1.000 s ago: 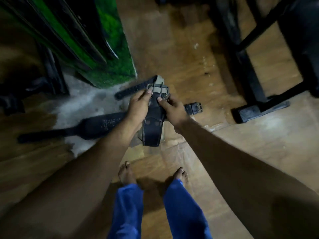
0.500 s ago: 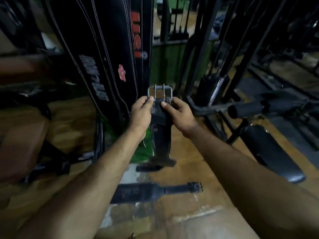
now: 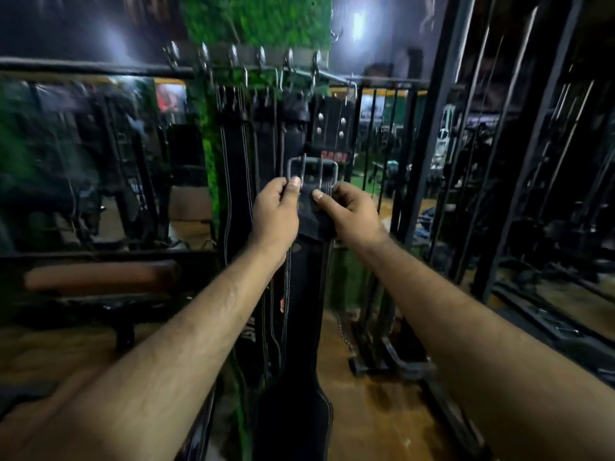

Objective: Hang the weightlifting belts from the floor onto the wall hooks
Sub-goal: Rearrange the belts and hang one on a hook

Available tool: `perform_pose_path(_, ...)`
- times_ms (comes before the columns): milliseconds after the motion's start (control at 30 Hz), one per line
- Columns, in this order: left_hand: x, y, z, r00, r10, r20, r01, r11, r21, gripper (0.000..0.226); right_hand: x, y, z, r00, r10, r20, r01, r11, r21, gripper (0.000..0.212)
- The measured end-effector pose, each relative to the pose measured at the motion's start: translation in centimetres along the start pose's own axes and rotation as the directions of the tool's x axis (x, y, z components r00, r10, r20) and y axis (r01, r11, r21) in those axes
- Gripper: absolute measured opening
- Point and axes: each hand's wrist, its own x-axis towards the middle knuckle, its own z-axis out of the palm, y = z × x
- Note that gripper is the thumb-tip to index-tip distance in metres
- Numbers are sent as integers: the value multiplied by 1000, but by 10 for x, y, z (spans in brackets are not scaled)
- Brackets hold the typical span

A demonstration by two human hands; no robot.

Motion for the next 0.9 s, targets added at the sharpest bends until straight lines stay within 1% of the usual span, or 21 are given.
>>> perform_pose_path(67,16,17,-12,998,47,-50,-48,998,-26,34,17,-22,12,1000,-24,19,24,1000,3,26)
perform_pose_path(200,50,44,-34,988,95,-120,-105,991,-80,26,48,-58,38,998,-57,31,58,998,-37,35)
perform_pose_path(267,66,54,-45,982,111,-151,-126,987,-96,24,62,-71,52,997,-75,20,75,997,-26,34)
perform_pose_path(367,90,64,-65,975,158,-158,-169,984,-60,22,79,-87,74,995,-99,9,99,995,-6,28)
perform_pose_path(433,106,67,-79,981,145,-129,-152,987,-53,23,92,-91,87,994,-108,-6,108,994,14,30)
perform_pose_path(533,129,70,-97,993,110,-45,-115,986,-120,24,112,-92,107,994,-106,-41,108,993,56,48)
perform_pose_path(567,133,71,-100,996,86,-16,-87,984,-156,24,118,-93,111,994,-95,-51,99,992,72,51)
perform_pose_path(633,143,72,-109,999,44,19,-38,974,-224,25,126,-97,121,994,-89,-57,95,989,113,42)
perform_pose_path(700,157,74,-118,999,36,39,-26,971,-240,25,136,-99,129,995,-81,-56,88,986,141,38)
perform_pose_path(767,170,77,-124,1000,-1,26,7,970,-243,29,145,-100,136,994,-101,-42,106,981,163,40)
perform_pose_path(833,182,82,-126,996,-87,-24,78,962,-260,32,156,-98,143,991,-132,-31,135,975,176,47)
perform_pose_path(900,192,83,-124,993,-110,-47,95,962,-256,32,164,-95,146,988,-150,-32,153,969,194,50)
